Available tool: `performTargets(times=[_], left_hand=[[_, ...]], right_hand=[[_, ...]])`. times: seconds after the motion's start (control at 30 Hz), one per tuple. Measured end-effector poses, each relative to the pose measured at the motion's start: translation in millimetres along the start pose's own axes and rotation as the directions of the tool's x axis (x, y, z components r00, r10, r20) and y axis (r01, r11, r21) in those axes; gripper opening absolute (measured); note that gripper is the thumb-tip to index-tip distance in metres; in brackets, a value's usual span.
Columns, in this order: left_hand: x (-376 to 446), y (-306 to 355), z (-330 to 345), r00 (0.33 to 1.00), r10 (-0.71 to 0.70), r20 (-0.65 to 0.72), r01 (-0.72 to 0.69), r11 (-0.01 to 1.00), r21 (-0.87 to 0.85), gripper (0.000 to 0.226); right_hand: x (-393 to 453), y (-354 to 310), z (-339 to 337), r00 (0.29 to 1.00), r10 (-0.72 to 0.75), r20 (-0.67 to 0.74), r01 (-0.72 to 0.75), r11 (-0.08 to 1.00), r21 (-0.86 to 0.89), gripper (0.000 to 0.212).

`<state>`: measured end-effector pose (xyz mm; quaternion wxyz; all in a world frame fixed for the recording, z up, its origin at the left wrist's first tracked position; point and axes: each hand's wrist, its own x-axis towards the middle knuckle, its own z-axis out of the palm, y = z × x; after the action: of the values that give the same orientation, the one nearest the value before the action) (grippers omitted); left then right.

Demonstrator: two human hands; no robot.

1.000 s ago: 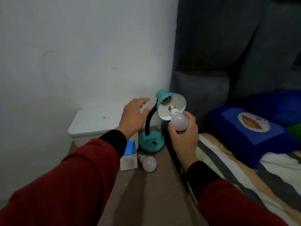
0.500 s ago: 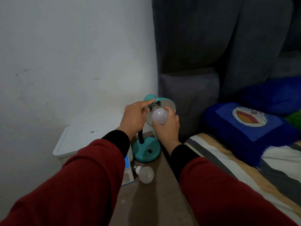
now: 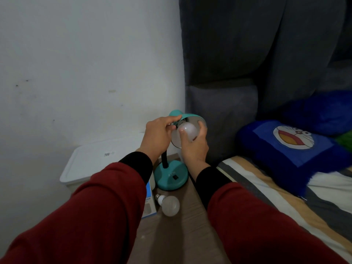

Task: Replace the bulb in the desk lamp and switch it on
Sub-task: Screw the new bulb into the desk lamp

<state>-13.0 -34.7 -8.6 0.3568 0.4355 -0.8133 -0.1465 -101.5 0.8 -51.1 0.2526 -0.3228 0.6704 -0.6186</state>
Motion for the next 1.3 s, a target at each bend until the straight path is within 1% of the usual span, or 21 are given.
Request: performTargets(times=[0.1,0.17,0.23,0.37,0.47,0.57,0.67,0.77,0.83,0.9,0.93,1.03,1.1,1.2,1.3], left_hand=[[-0.2,0.0,-0.4,1.0,0.0,-0.002,0.0,1.0,0.007,0.036],[-0.2,0.4,-0.9,1.0,-0.004,-0.003,0.004,1.0,0.01,0.036],[-0.5,0.6,-0.3,1.0,-0.004,-0.007,0.004,1.0,0.015,0.036],[-0.6,0.6,1.1,1.0,-0.012,-0.013,0.012,1.0,0.015,0.037],[-0.5,1.8,0.8,1.0,-0.011,-0.004,0.011,1.0,0.018,0.036],[-0.9,2.2,-0.1,1.0,-0.007,-0.002,0.007,1.0,0.021,0.035],[-0.7,1.6,-1.1,1.0,-0.015,-0.006,0.015,1.0,0.027,0.035],[-0.4,1.3,-1.3,1.0,-0.013,0.0,0.013,1.0,0.023,0.035],[-0.8,1.8,-0.7,1.0,-0.013,0.001,0.013,1.0,0.022,0.035],[-1.3,2.3,0.1,1.0,-0.009,-0.007,0.01,1.0,0.015,0.035],[-1.6,2.8,0.3,1.0,-0.008,-0.009,0.008,1.0,0.009,0.035],[-1.8,2.9,0.0,1.0,-0.006,-0.003,0.006,1.0,0.002,0.035],[-1.5,1.9,-0.5,1.0,-0.002,0.0,0.002,1.0,0.012,0.035],[-1.0,0.8,-0.5,1.0,-0.003,-0.005,0.003,1.0,0.006,0.035],[-1.4,1.3,0.8,1.0,-0.004,-0.009,0.004,1.0,0.004,0.036]], right_hand=[[-0.2,0.0,-0.8,0.999,0.048,0.011,-0.048,0.998,0.05,0.054],[0.1,-0.3,-0.2,0.996,0.086,0.022,-0.088,0.99,0.109,0.059],[0.9,0.9,-0.6,0.995,0.091,0.047,-0.095,0.992,0.084,0.064],[3.9,3.1,-2.6,0.994,0.105,0.04,-0.109,0.99,0.092,0.056],[3.8,2.9,-5.0,0.997,0.08,-0.002,-0.08,0.997,0.013,0.063],[1.0,2.3,-9.7,1.0,0.019,0.003,-0.019,1.0,-0.009,0.071],[1.2,4.6,-9.8,1.0,0.002,0.018,-0.001,1.0,-0.029,0.06],[2.6,4.7,-10.1,0.995,0.092,0.028,-0.093,0.996,0.009,0.055],[3.5,5.8,-10.3,0.996,0.088,0.029,-0.088,0.996,-0.005,0.064],[2.2,7.1,-8.5,0.999,0.034,0.035,-0.032,0.998,-0.054,0.075],[1.5,8.1,-7.2,0.999,0.02,0.037,-0.018,0.998,-0.062,0.076],[-0.9,6.9,-4.6,0.998,0.051,0.046,-0.051,0.999,0.004,0.061],[0.2,6.0,-4.9,0.997,0.064,0.047,-0.065,0.998,0.026,0.062],[2.0,5.4,-8.3,0.994,0.068,0.083,-0.063,0.996,-0.066,0.07],[4.9,10.0,-7.1,0.993,0.089,0.082,-0.082,0.993,-0.086,0.057]])
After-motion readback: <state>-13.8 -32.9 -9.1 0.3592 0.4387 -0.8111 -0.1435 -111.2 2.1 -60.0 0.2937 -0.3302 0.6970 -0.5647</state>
